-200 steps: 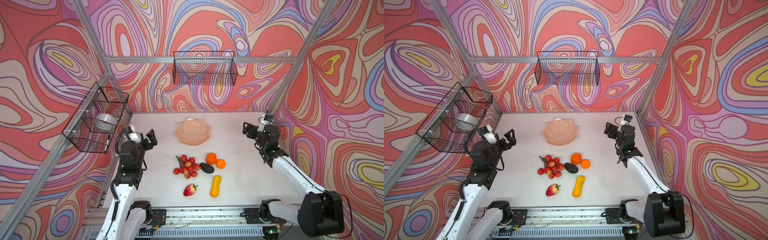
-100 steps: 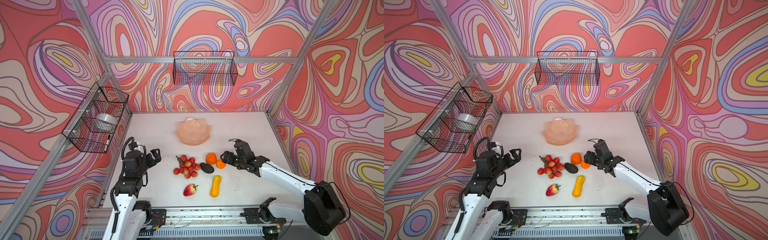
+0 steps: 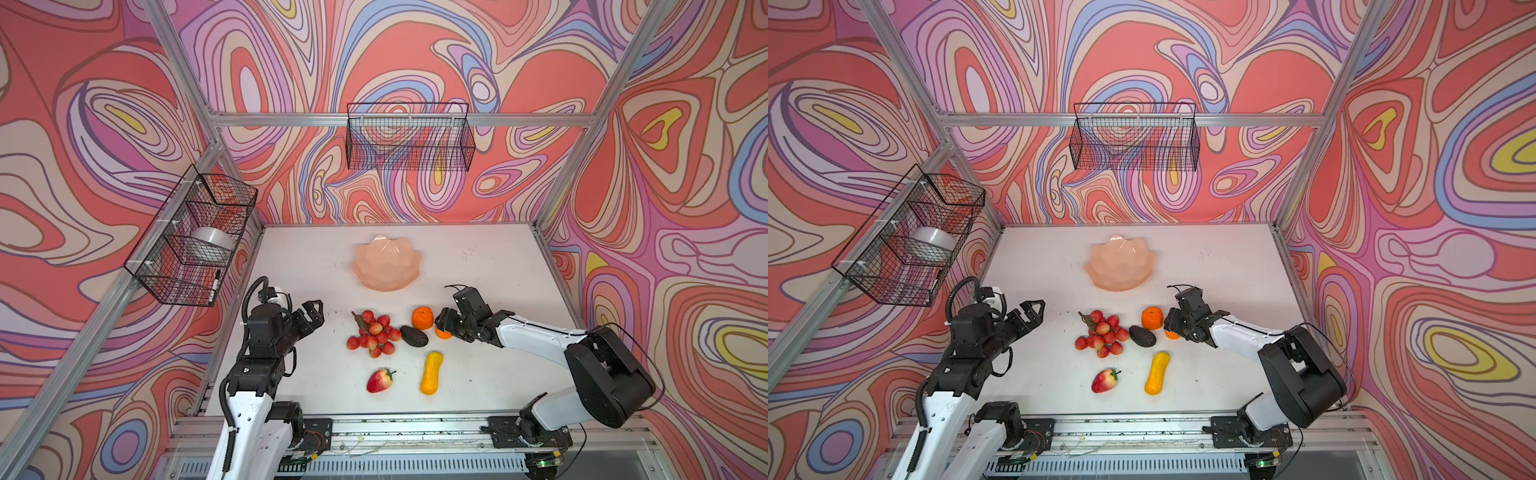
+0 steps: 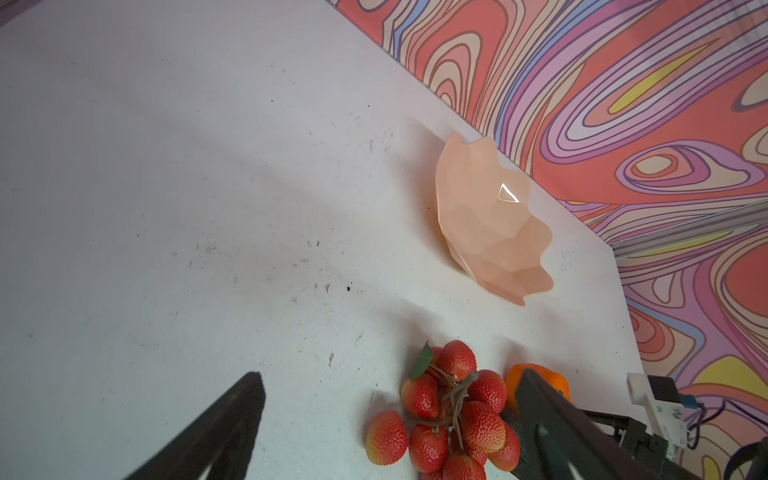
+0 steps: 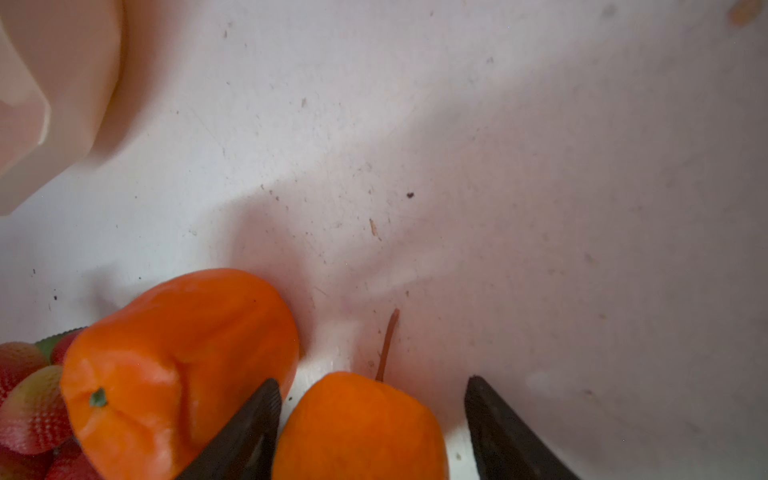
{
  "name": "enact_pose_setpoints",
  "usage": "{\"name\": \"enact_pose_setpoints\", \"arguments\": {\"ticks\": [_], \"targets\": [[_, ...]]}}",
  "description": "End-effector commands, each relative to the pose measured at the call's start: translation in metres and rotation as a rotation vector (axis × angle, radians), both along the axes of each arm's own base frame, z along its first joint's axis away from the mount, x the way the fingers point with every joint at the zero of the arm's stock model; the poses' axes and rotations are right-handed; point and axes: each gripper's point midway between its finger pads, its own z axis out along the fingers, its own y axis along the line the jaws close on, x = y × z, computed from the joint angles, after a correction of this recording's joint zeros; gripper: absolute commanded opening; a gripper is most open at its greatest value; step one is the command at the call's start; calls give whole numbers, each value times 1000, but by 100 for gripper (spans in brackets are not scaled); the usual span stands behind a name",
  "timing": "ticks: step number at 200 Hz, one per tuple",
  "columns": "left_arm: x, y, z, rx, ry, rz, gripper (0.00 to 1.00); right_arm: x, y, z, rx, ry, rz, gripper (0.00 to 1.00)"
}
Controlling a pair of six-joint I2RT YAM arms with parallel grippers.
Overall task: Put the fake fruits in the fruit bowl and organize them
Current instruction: 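Grasp the small tangerine with the right gripper, then release the tangerine into the bowl while the left gripper reaches for the peach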
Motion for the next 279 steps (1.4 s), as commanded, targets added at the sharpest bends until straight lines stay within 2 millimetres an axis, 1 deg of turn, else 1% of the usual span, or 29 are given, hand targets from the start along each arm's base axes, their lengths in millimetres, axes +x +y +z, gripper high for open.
{"name": "enact_pose_setpoints", "arguments": {"ticks": [1,13,26,38,56,75,84,87,91,100,111,114,117,124,126,133,139,148,164,168,179,184,205,220,232,249,263,271,279], "targets": [[0,-2,6,-26,-12,1,95,0,3,-1,24,-4,-23,56],[-2,-2,6,-23,-11,2,96,-6,-4,-2,17,-7,-47,47],[-3,-3,8,-22,-13,-8,95,-10,-13,5,-4,-23,-69,41],[-5,-7,9,-22,-5,-37,94,-10,-20,23,-26,-60,-77,39],[-11,-13,0,-27,67,-75,93,1,-21,64,-39,-152,-63,37],[-18,-25,-10,-57,158,-142,91,28,-5,110,-43,-244,1,36],[-22,-29,-15,-69,191,-161,91,44,8,126,-51,-271,52,37],[-24,-30,-16,-70,198,-167,91,49,11,125,-58,-265,65,36],[-26,-32,-17,-72,204,-173,91,58,19,134,-55,-284,90,37],[-31,-37,-18,-76,209,-187,90,77,34,139,-64,-290,136,36],[-38,-43,-20,-78,206,-205,90,98,52,137,-77,-280,192,36],[-40,-44,-20,-78,206,-207,90,104,57,140,-76,-289,202,35],[-42,-47,-21,-81,208,-212,90,111,61,140,-79,-292,210,35],[-46,-52,-23,-89,207,-225,90,124,70,134,-86,-289,228,35],[-47,-54,-23,-91,207,-232,90,129,73,136,-82,-296,231,35],[-51,-59,-27,-99,218,-243,90,141,83,122,-91,-277,259,35],[-54,-65,-31,-107,227,-256,90,154,93,123,-89,-284,277,35],[-58,-73,-37,-115,242,-280,88,169,104,110,-94,-263,300,34],[-66,-88,-48,-104,267,-322,88,190,120,87,-95,-234,319,34],[-68,-92,-51,-97,272,-335,88,196,124,83,-94,-235,321,33],[-72,-102,-56,-73,279,-367,88,206,132,65,-100,-208,328,33],[-74,-107,-57,-62,279,-382,88,212,136,60,-101,-202,337,33],[-80,-128,-65,-19,302,-441,88,223,145,31,-135,-161,355,33],[-86,-142,-74,16,327,-480,88,229,150,19,-140,-151,362,34],[-91,-151,-81,50,339,-507,88,231,152,13,-147,-146,361,37],[-96,-162,-87,91,349,-541,88,236,153,10,-154,-152,355,45],[-99,-171,-92,111,360,-567,88,237,154,11,-149,-156,358,56],[-101,-174,-96,124,370,-578,88,238,157,15,-136,-161,363,60],[-102,-177,-99,140,376,-588,88,239,159,24,-128,-176,366,64]]}}
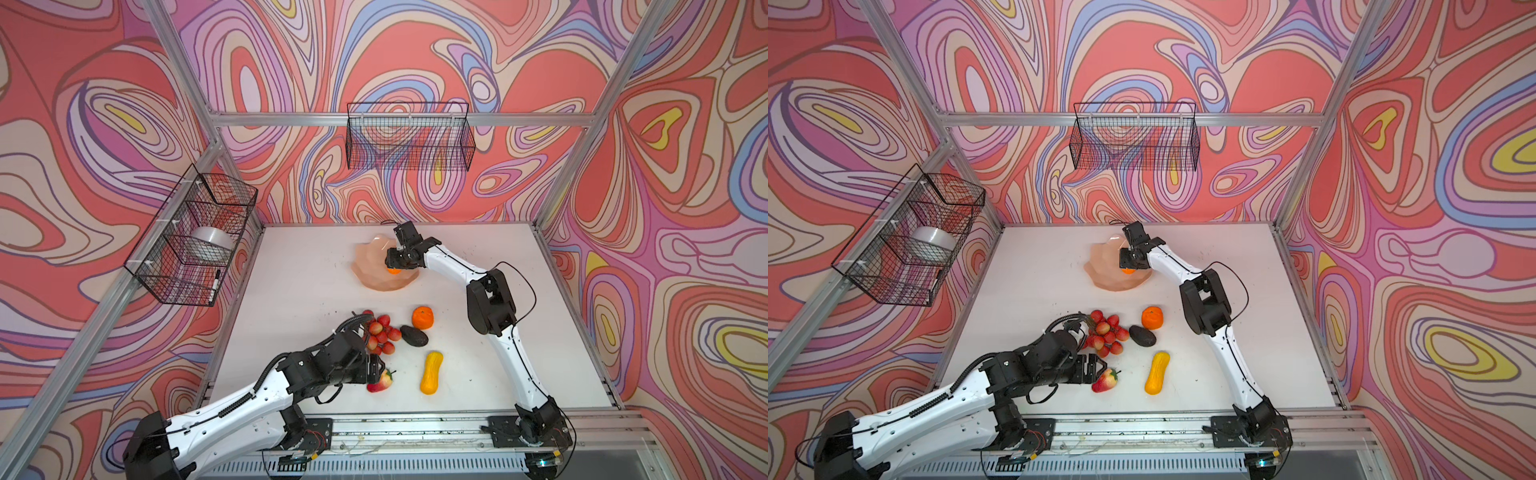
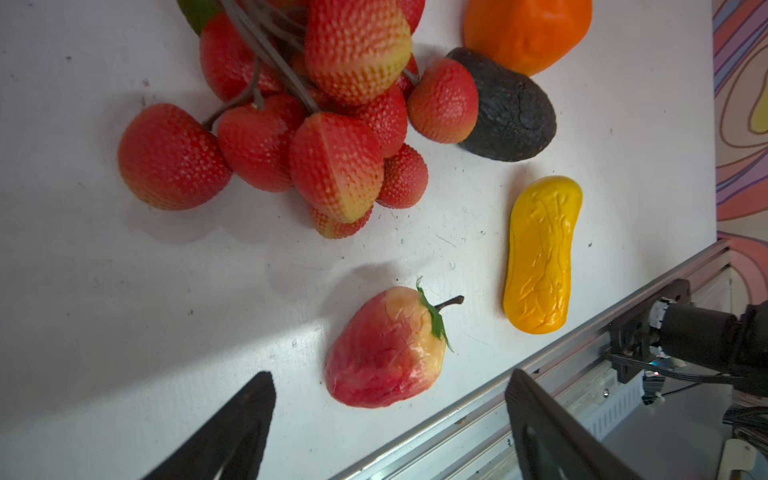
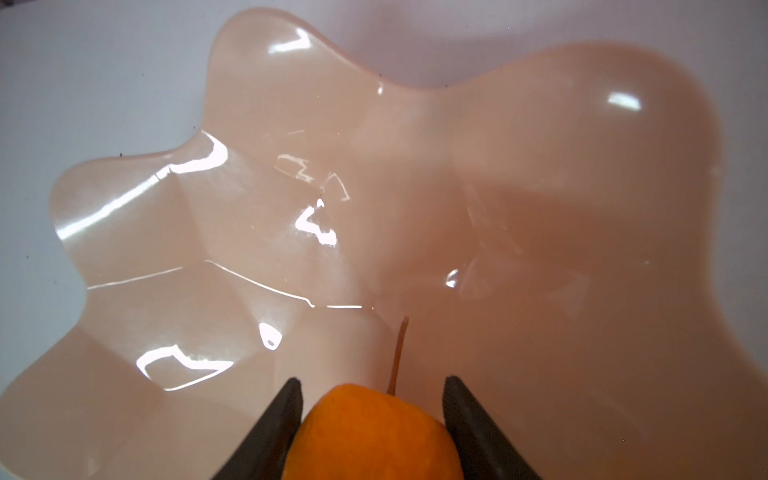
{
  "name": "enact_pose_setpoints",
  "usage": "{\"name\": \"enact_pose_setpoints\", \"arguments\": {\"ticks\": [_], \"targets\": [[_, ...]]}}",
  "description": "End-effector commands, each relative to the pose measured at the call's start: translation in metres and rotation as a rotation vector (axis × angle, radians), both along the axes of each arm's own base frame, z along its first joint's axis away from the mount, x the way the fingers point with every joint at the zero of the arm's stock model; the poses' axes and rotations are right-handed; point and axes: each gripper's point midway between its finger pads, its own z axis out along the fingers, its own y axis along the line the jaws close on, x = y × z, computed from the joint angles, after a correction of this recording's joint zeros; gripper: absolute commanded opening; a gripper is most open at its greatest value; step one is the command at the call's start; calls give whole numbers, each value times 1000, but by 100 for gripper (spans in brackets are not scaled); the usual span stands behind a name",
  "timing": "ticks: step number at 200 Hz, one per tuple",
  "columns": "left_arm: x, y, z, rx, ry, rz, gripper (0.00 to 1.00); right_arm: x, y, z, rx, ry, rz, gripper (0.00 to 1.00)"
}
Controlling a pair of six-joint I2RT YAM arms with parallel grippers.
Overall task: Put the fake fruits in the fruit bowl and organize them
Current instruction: 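Release the tangerine into the bowl while the left gripper reaches for the peach, then grasp the red-yellow peach with the left gripper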
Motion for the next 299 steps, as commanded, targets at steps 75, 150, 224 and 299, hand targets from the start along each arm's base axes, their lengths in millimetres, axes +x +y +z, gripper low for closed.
{"name": "enact_pose_setpoints", "arguments": {"ticks": [75,150,224,299], "targets": [[2,-19,-25,93,3,-44,91,-23,-40,213,175,-387,-76,92],[1,-37,-54,183,62,-127,85,-155,-137,253,221,-446,-218,95],[32,-43,50,52,-196,-87,39,-234,-191,164,238,-242,-402,91],[176,-18,138,-4,-305,57,38,-313,-177,67,233,57,-451,85]]}}
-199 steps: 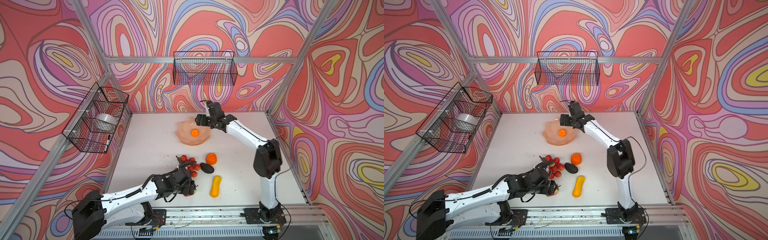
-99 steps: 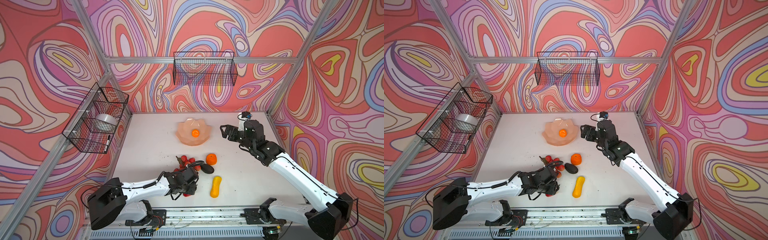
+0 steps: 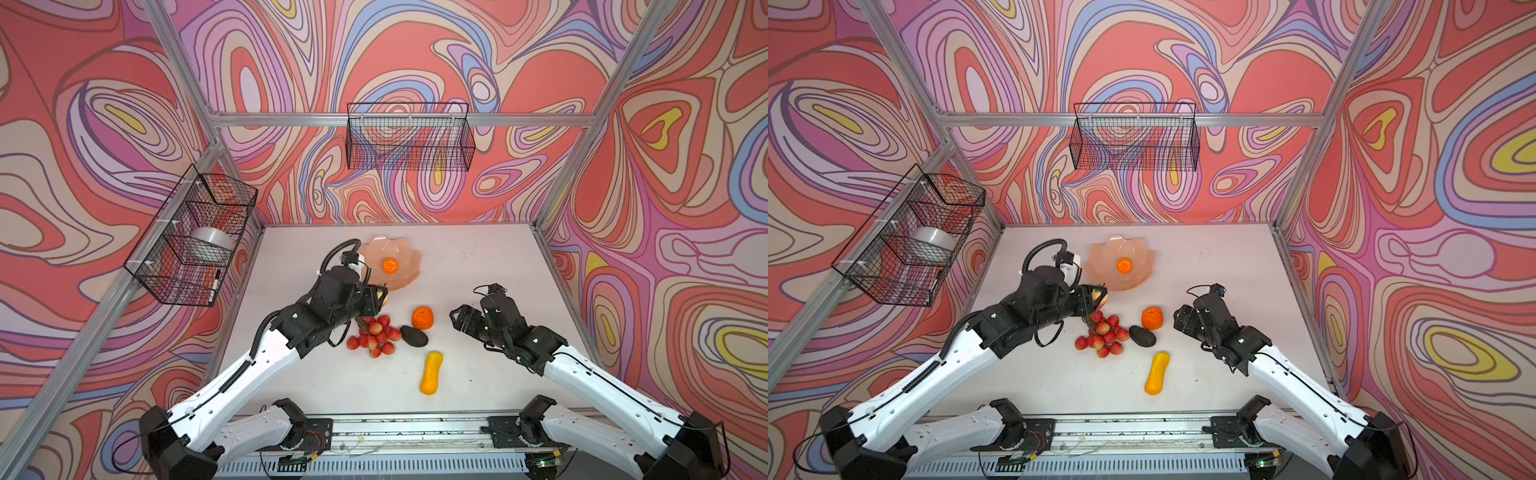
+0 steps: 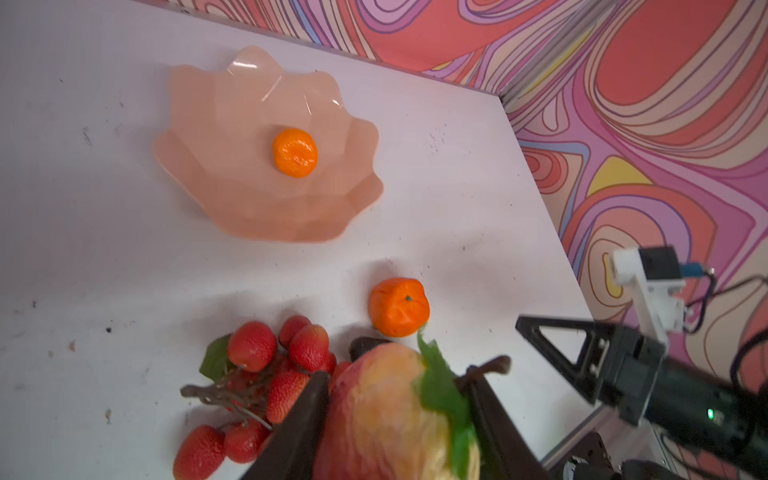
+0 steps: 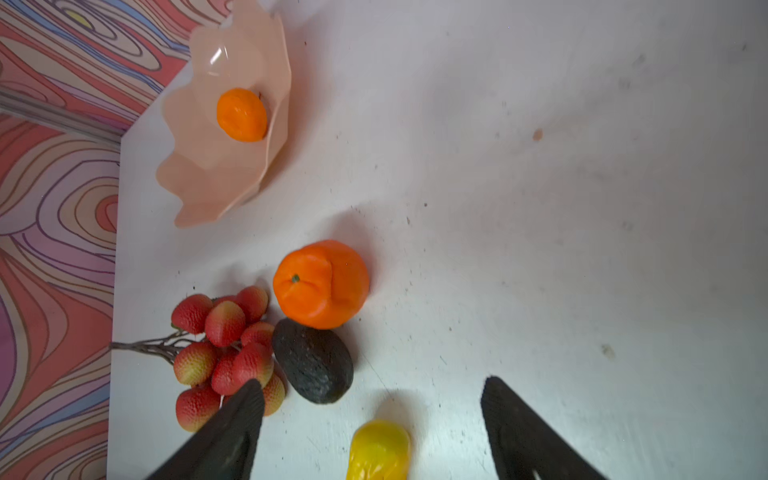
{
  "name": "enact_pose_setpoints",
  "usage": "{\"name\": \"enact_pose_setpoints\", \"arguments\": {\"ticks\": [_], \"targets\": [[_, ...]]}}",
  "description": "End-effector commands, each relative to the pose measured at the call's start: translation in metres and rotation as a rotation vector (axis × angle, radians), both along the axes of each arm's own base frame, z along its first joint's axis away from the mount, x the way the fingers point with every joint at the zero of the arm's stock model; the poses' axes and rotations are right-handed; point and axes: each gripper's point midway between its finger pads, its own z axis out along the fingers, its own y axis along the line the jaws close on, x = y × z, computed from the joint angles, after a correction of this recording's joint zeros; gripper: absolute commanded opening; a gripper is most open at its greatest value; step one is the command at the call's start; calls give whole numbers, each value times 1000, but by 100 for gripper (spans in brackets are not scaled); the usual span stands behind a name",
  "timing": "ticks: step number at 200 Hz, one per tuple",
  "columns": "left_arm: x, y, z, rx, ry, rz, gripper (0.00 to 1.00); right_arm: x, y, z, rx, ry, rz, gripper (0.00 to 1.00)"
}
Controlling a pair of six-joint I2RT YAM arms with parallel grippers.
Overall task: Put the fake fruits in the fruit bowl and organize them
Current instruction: 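Grasp the red-yellow peach with the left gripper, then place the peach in the bowl while the right gripper grasps the yellow fruit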
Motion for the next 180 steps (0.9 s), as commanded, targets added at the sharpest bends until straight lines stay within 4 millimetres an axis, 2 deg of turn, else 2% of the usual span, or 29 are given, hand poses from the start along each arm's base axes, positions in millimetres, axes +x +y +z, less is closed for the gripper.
{"name": "enact_pose_setpoints", "arguments": {"ticks": [1,38,54,74,99,123,157,180], "targets": [[35,-3,-34,96,91,-38,38,-21,1,-13,26,62,-57,85],[118,-9,-72,116,162,14,36,-45,14,-30,3,108,-34,85],[145,-4,-91,124,213,48,34,-54,27,-39,-1,130,-14,84],[171,-3,-104,120,220,66,34,-69,49,-50,-10,145,24,84],[194,-9,-121,161,238,55,34,-85,77,-66,-40,173,77,85],[211,-9,-145,215,271,71,35,-92,96,-77,-92,194,101,85],[221,-10,-163,207,299,85,36,-92,95,-92,-131,217,62,85],[224,-10,-171,204,317,86,43,-91,85,-96,-159,211,37,84]]}}
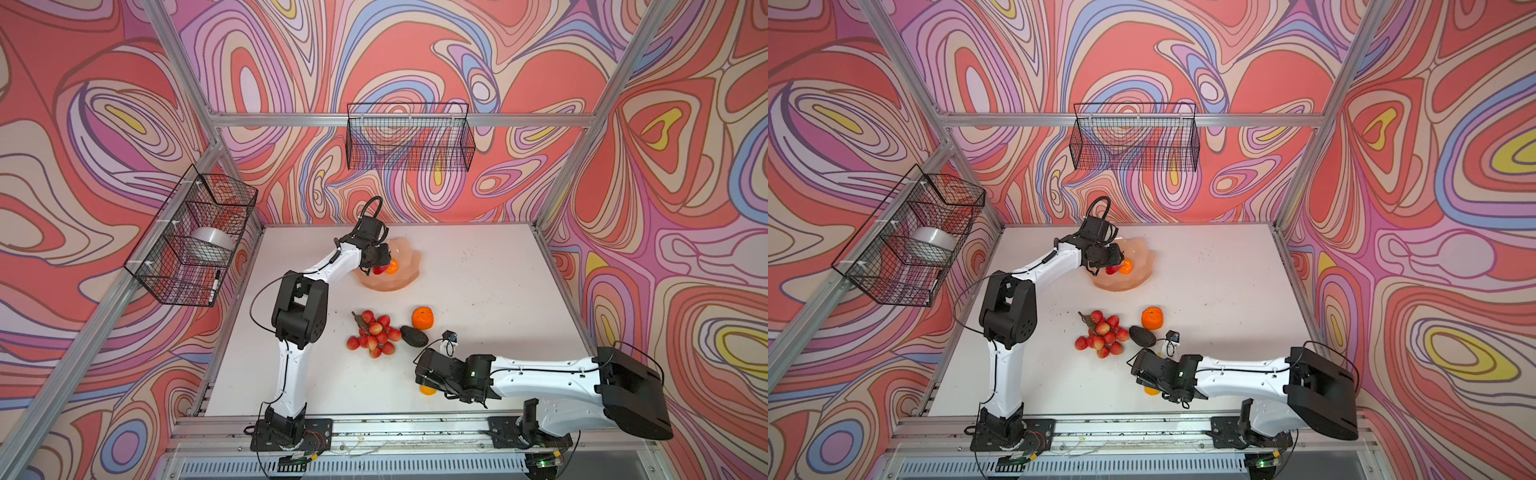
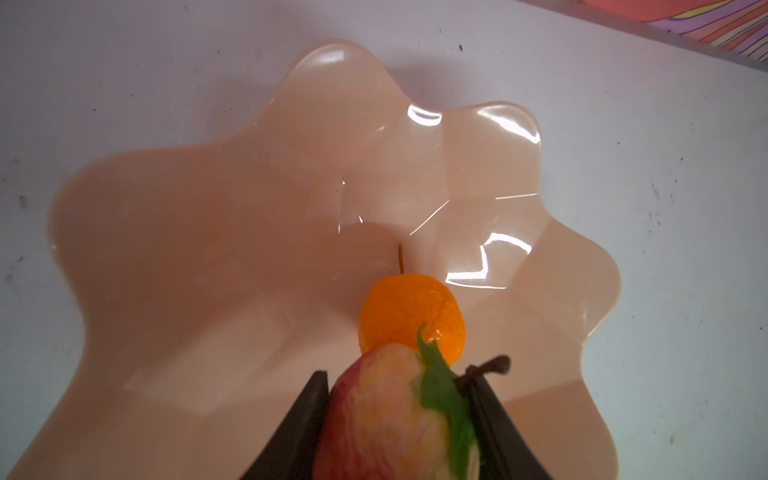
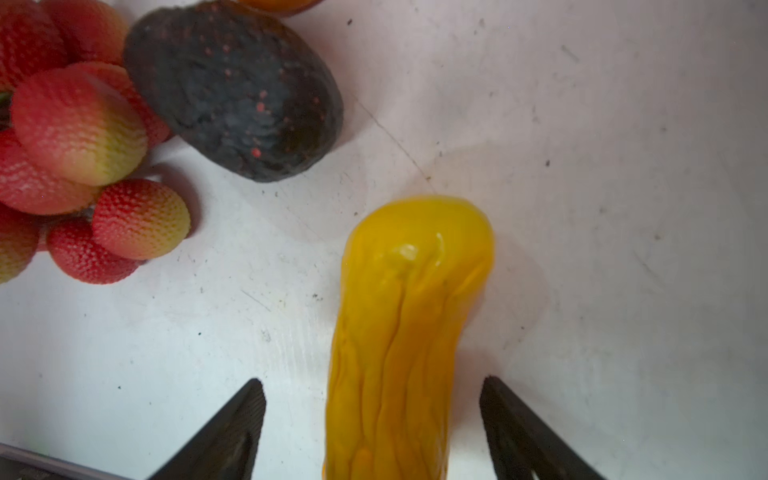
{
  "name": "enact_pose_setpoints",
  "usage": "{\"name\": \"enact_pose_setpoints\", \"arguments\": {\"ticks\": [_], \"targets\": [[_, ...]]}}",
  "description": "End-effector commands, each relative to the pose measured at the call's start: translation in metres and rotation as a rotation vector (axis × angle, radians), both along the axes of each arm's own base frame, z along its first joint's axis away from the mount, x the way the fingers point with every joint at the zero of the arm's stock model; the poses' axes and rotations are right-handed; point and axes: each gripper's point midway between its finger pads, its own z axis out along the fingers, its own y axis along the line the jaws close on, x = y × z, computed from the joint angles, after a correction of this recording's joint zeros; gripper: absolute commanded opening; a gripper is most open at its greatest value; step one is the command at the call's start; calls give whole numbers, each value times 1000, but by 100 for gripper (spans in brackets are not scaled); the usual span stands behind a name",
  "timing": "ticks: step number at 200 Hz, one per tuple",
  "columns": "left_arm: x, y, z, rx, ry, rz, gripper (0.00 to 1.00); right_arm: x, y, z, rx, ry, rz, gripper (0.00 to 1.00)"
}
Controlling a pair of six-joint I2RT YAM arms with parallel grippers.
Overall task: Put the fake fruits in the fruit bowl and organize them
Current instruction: 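Place the peach in the bowl while the right gripper grasps the yellow fruit, then lift the yellow fruit with the right gripper and set it in the bowl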
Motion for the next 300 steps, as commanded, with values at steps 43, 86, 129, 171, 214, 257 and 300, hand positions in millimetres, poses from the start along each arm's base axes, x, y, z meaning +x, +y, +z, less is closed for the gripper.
{"name": "enact_pose_setpoints", "arguments": {"ticks": [43,86,129,171,214,257,300], "targets": [[2,0,-3,-30,49,5,69,14,-11,6,-65,-77,-68,77],[3,0,42,-95,-11,16,81,21,-3,9,-79,-100,-60,60],[-18,30,139,-208,-226,72,82,26,-25,31,-125,-155,-91,40],[-94,73,201,-250,-457,116,86,35,-57,85,-102,-271,-121,27],[-187,111,169,-244,-444,171,89,57,-54,111,-109,-248,-51,54],[-247,147,148,-201,-450,260,94,44,-18,56,-64,-97,11,76],[-273,156,143,-212,-448,267,95,32,4,7,-92,-8,4,75]]}}
